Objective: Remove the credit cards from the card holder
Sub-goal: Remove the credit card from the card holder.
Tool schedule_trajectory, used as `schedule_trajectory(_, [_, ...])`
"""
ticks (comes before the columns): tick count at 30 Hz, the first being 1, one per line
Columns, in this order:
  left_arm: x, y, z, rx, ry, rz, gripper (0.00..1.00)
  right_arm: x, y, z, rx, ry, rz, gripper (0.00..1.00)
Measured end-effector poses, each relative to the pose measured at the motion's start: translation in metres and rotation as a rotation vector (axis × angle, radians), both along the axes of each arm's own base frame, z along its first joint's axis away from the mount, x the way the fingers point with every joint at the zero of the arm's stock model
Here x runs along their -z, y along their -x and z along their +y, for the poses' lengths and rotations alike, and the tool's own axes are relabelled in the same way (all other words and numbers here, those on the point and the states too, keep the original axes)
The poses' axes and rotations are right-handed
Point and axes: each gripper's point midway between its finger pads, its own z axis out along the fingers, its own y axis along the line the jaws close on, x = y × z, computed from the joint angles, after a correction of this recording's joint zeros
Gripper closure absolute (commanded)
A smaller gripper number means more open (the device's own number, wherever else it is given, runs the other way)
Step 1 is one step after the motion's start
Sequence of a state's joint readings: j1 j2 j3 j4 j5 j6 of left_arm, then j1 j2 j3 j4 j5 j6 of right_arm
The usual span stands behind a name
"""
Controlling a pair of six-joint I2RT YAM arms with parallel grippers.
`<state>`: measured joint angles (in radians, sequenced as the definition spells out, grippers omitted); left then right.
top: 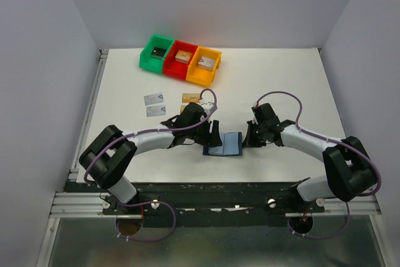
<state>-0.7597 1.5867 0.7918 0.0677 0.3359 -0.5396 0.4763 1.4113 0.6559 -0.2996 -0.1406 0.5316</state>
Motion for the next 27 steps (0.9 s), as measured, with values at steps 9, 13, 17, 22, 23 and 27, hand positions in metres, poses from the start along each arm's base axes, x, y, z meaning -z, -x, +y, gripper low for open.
schedule_trajectory(9, [-0.014, 0.008, -0.018, 0.073, 0.036, -0.037, 0.29, 0.000, 0.000, 0.000, -0.002, -0.003, 0.001, 1.00])
schedule_trajectory(13, [-0.022, 0.009, -0.026, 0.099, 0.051, -0.062, 0.29, 0.000, 0.000, 0.001, -0.001, -0.003, 0.001, 1.00])
schedule_trajectory(17, [-0.019, 0.006, -0.022, 0.077, 0.026, -0.064, 0.29, 0.000, 0.000, 0.001, -0.002, -0.003, 0.001, 1.00])
schedule_trajectory(22, [-0.011, 0.000, -0.007, -0.007, -0.026, -0.066, 0.29, -0.001, 0.001, 0.002, -0.004, -0.011, 0.003, 1.00])
schedule_trajectory(23, [-0.009, -0.001, -0.003, -0.020, -0.031, -0.063, 0.29, -0.001, 0.000, 0.003, -0.004, -0.016, 0.001, 1.00])
schedule_trajectory(27, [-0.001, -0.001, 0.011, -0.066, -0.042, -0.037, 0.29, -0.001, 0.003, 0.007, -0.005, -0.043, 0.011, 1.00])
